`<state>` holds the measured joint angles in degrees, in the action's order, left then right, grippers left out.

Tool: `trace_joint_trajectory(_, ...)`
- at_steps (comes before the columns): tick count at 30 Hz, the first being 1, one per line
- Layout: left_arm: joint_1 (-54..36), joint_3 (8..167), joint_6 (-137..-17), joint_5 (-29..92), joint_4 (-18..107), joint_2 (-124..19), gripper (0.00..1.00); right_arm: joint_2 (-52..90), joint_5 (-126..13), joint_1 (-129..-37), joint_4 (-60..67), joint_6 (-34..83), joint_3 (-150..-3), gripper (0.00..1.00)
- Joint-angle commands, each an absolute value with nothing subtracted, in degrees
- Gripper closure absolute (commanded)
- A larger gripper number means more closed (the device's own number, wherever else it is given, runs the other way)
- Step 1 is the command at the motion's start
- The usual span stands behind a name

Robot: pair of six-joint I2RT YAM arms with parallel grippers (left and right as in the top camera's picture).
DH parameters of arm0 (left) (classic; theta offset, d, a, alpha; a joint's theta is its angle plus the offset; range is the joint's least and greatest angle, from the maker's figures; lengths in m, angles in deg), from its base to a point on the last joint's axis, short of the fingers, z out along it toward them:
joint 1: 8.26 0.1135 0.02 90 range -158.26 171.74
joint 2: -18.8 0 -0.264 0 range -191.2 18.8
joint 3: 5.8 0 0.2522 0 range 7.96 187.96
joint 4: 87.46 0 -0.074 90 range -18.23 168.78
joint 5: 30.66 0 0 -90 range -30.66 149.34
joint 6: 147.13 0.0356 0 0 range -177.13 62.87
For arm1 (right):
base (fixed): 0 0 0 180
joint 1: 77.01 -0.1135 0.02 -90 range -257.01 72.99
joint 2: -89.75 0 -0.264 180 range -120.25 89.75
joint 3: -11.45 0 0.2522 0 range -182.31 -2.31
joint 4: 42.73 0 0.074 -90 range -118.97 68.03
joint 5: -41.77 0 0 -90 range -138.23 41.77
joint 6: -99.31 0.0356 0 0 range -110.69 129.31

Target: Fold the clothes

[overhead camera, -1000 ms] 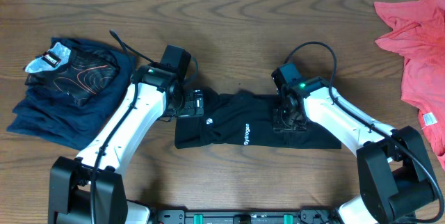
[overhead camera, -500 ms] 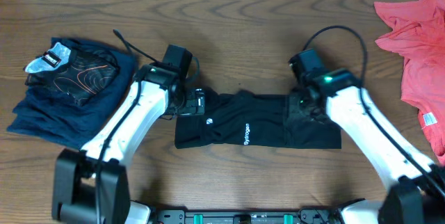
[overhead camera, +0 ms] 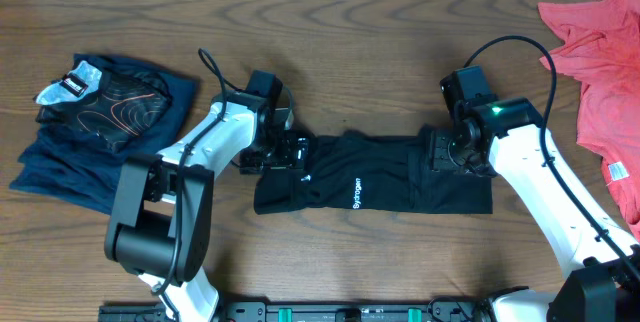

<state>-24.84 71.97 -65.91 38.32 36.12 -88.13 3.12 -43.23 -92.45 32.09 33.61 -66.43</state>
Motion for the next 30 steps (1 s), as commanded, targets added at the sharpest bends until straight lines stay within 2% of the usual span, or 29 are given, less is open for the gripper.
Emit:
trace_joint_trajectory(1,-24.8,70.9,-64.2,33.4,36.2,-91.1,0.63,3.3,-42.2,-91.9,32.1,32.8,-67.0,0.33)
trace_joint_trajectory(2,-24.6,70.9,-64.2,33.4,36.2,-90.8,0.86,3.3,-42.0,-91.9,32.1,32.8,-67.0,0.32)
trace_joint_trajectory(3,-24.2,70.9,-64.2,33.4,36.2,-90.5,0.93,3.3,-41.7,-91.9,32.1,32.8,-67.0,0.33)
trace_joint_trajectory(6,-22.4,71.3,-64.2,34.6,35.5,-89.2,0.94,3.3,-39.5,-91.9,32.4,32.8,-67.0,0.33)
trace_joint_trajectory(11,-17.0,75.2,-64.2,43.5,28.7,-86.3,0.94,3.3,-37.7,-90.0,32.1,32.9,-67.0,0.33)
trace_joint_trajectory(21,-4.2,83.3,-64.3,51.5,18.2,-80.8,0.94,3.3,-37.7,-79.8,32.4,28.6,-67.0,0.33)
trace_joint_trajectory(25,-4.7,87.3,-64.5,51.5,13.3,-80.4,0.94,3.3,-37.7,-77.0,32.6,28.0,-67.0,0.33)
trace_joint_trajectory(30,-11.2,93.3,-65.0,51.4,7.6,-80.4,0.94,3.2,-37.7,-76.0,32.5,27.4,-67.0,0.32)
